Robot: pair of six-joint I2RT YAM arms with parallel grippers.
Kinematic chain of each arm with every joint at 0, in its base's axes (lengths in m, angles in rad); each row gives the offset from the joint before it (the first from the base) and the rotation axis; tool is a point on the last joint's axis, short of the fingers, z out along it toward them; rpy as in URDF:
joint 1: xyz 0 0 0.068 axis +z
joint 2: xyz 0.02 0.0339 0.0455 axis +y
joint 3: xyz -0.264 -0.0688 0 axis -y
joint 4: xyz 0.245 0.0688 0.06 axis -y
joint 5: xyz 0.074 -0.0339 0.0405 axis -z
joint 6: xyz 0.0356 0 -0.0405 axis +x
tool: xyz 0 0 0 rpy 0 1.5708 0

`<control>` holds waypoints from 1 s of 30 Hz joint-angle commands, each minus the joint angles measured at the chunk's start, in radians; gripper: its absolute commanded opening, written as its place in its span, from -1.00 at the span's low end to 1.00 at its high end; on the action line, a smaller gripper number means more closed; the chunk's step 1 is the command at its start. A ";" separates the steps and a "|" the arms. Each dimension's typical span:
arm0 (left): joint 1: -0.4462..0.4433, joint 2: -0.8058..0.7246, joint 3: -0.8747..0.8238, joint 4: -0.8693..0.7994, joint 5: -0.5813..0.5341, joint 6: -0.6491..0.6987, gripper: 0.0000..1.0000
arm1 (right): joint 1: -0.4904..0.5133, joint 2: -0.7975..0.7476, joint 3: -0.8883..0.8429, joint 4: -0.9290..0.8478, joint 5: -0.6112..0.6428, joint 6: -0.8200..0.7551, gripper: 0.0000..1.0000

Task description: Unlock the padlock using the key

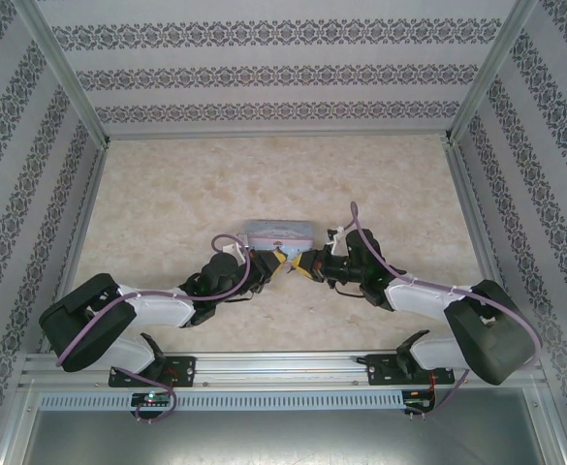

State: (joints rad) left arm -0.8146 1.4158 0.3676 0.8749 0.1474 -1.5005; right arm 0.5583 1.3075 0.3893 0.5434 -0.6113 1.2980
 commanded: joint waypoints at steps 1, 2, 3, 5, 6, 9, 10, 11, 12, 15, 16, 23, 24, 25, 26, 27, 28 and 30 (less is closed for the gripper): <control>-0.017 -0.020 -0.016 0.022 -0.057 -0.013 -1.00 | -0.005 -0.040 -0.023 -0.010 0.065 0.057 -1.00; -0.020 -0.023 -0.016 0.018 -0.068 -0.016 -1.00 | -0.005 -0.049 -0.029 -0.015 0.081 0.073 -1.00; -0.022 -0.024 -0.018 0.014 -0.077 -0.021 -1.00 | -0.003 -0.055 -0.034 -0.013 0.090 0.087 -1.00; -0.027 -0.026 -0.020 0.010 -0.098 -0.029 -1.00 | 0.004 -0.070 -0.038 -0.021 0.115 0.106 -1.00; -0.029 -0.027 -0.021 0.010 -0.104 -0.033 -1.00 | 0.007 -0.076 -0.038 -0.025 0.121 0.111 -1.00; -0.037 -0.025 -0.020 0.010 -0.123 -0.043 -1.00 | 0.018 -0.085 -0.036 -0.040 0.145 0.128 -1.00; -0.037 -0.025 -0.021 0.010 -0.127 -0.045 -1.00 | 0.022 -0.084 -0.035 -0.039 0.151 0.133 -1.00; -0.038 -0.024 -0.021 0.011 -0.130 -0.047 -1.00 | 0.026 -0.081 -0.032 -0.039 0.155 0.136 -1.00; -0.038 -0.023 -0.021 0.012 -0.132 -0.049 -1.00 | 0.031 -0.078 -0.028 -0.038 0.155 0.136 -1.00; -0.040 -0.020 -0.019 0.014 -0.134 -0.053 -1.00 | 0.047 -0.061 -0.014 -0.036 0.159 0.136 -1.00; -0.040 -0.021 -0.021 0.016 -0.135 -0.055 -1.00 | 0.053 -0.055 -0.008 -0.035 0.160 0.136 -1.00; -0.040 -0.020 -0.021 0.018 -0.137 -0.057 -1.00 | 0.079 -0.017 0.013 -0.022 0.167 0.135 -1.00; -0.040 -0.023 -0.022 0.018 -0.137 -0.055 -1.00 | 0.081 -0.013 0.016 -0.020 0.167 0.135 -1.00; -0.040 -0.023 -0.023 0.016 -0.137 -0.055 -1.00 | 0.083 -0.010 0.017 -0.017 0.168 0.135 -1.00; -0.041 -0.023 -0.022 0.015 -0.138 -0.055 -1.00 | 0.084 -0.008 0.021 -0.016 0.168 0.135 -1.00; -0.041 -0.023 -0.024 0.013 -0.138 -0.055 -1.00 | 0.086 -0.008 0.024 -0.016 0.168 0.134 -1.00; -0.041 -0.023 -0.022 0.013 -0.138 -0.054 -1.00 | 0.086 -0.008 0.026 -0.016 0.169 0.135 -1.00; -0.041 -0.022 -0.022 0.012 -0.138 -0.053 -1.00 | 0.089 -0.008 0.034 -0.016 0.169 0.133 -1.00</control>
State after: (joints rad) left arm -0.8391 1.4147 0.3534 0.8715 0.0399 -1.5497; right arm 0.6376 1.2922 0.3904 0.5049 -0.4564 1.4254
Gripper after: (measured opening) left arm 0.067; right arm 0.064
